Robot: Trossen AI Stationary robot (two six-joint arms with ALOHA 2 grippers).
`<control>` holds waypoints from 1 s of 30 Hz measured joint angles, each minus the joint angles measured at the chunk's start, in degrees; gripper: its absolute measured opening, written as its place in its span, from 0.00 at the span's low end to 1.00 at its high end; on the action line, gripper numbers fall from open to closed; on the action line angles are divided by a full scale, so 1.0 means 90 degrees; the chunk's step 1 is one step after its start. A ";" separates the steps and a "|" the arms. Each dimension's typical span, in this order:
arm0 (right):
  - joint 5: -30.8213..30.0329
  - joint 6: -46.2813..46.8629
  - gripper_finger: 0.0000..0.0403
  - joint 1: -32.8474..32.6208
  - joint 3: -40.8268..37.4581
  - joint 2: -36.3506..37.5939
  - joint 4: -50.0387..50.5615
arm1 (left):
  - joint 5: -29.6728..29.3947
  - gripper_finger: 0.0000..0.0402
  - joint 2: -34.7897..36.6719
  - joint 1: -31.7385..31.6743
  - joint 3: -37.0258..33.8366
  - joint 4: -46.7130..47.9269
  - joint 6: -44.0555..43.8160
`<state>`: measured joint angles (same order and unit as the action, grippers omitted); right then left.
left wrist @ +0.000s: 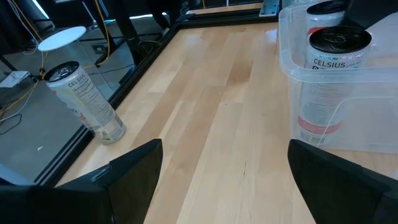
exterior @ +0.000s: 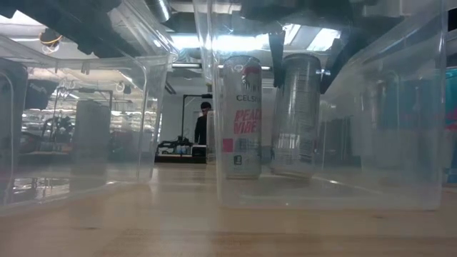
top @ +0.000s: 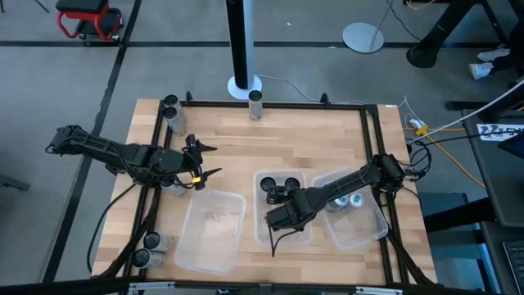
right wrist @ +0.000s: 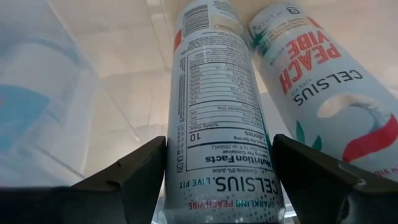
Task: Sort soda cans
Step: Put the bottom white-pink soda can into the middle transparent bin, then put the top white-pink soda can into the middle transparent bin
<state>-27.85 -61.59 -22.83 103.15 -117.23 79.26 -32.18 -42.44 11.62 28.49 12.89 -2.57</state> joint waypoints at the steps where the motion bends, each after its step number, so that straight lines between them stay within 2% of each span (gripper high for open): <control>1: 0.0001 0.0003 0.72 0.0000 0.0000 0.0000 -0.0001 | 0.0000 0.83 0.0000 -0.0001 0.0000 -0.0002 0.0000; 6: 0.0044 0.0387 0.74 0.0010 0.0000 0.0000 0.0003 | 0.0000 0.83 0.0000 0.0000 0.0000 -0.0003 -0.0006; 14: 0.0044 0.0627 0.96 0.0000 0.0057 -0.0003 0.0112 | 0.0000 0.83 0.0000 0.0000 0.0000 -0.0004 -0.0041; 16: 0.0050 0.0627 0.98 0.0000 0.0236 -0.0005 0.0220 | 0.0000 0.83 0.0000 0.0000 0.0000 -0.0003 -0.0044; 19: 0.0098 0.0630 0.96 0.0000 0.0712 -0.0005 0.0437 | 0.0000 0.83 0.0000 0.0000 0.0000 -0.0002 -0.0044; 24: 0.0537 0.0734 0.93 -0.0005 0.1785 -0.0005 0.0863 | 0.0000 0.83 0.0000 0.0000 0.0000 -0.0003 -0.0044; 30: 0.1099 0.1468 0.93 -0.0067 0.2953 -0.0003 0.1197 | 0.0002 0.83 0.0000 -0.0002 0.0000 0.0001 -0.0046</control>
<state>-17.96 -48.38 -23.43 129.73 -117.26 90.03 -32.16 -42.44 11.60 28.49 12.91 -2.98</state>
